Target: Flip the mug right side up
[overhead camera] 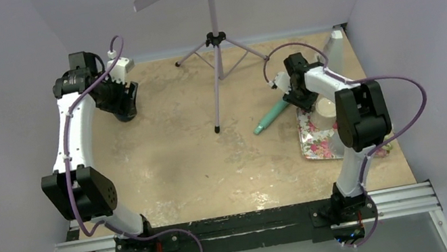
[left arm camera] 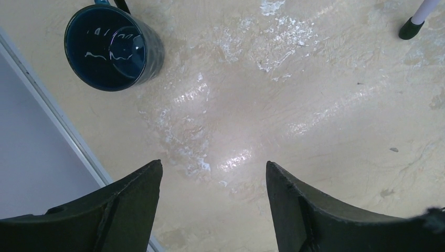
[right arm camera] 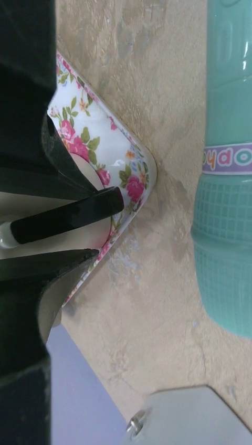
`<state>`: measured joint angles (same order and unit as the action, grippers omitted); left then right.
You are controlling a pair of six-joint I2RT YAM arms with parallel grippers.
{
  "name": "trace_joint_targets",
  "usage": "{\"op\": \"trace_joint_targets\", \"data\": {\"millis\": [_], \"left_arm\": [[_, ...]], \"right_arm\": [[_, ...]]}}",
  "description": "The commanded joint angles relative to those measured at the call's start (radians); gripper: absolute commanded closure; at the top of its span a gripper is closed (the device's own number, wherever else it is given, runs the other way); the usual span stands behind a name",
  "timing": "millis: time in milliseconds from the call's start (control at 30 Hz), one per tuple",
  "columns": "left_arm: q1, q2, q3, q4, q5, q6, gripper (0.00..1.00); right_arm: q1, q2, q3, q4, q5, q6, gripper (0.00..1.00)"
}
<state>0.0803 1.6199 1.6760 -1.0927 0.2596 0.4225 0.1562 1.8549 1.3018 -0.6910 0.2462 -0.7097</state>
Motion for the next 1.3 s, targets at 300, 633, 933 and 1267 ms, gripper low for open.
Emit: {"op": "trace_joint_targets", "data": {"millis": [300, 633, 933, 1267], "left_arm": [[0.003, -0.017, 0.063, -0.045, 0.055, -0.016, 0.24], [-0.026, -0.009, 0.192, -0.183, 0.450, -0.132, 0.20], [-0.112, -0.048, 0.272, -0.172, 0.942, -0.248, 0.18], [-0.320, -0.079, 0.157, 0.200, 1.057, -0.625, 0.16]], "right_arm": [[-0.005, -0.050, 0.058, -0.069, -0.117, -0.032, 1.00], [0.018, -0.348, 0.159, -0.122, -0.231, 0.080, 1.00], [0.236, -0.706, 0.028, 0.416, -0.459, 0.615, 1.00], [0.494, -0.688, -0.185, 1.128, -0.485, 1.079, 1.00]]}}
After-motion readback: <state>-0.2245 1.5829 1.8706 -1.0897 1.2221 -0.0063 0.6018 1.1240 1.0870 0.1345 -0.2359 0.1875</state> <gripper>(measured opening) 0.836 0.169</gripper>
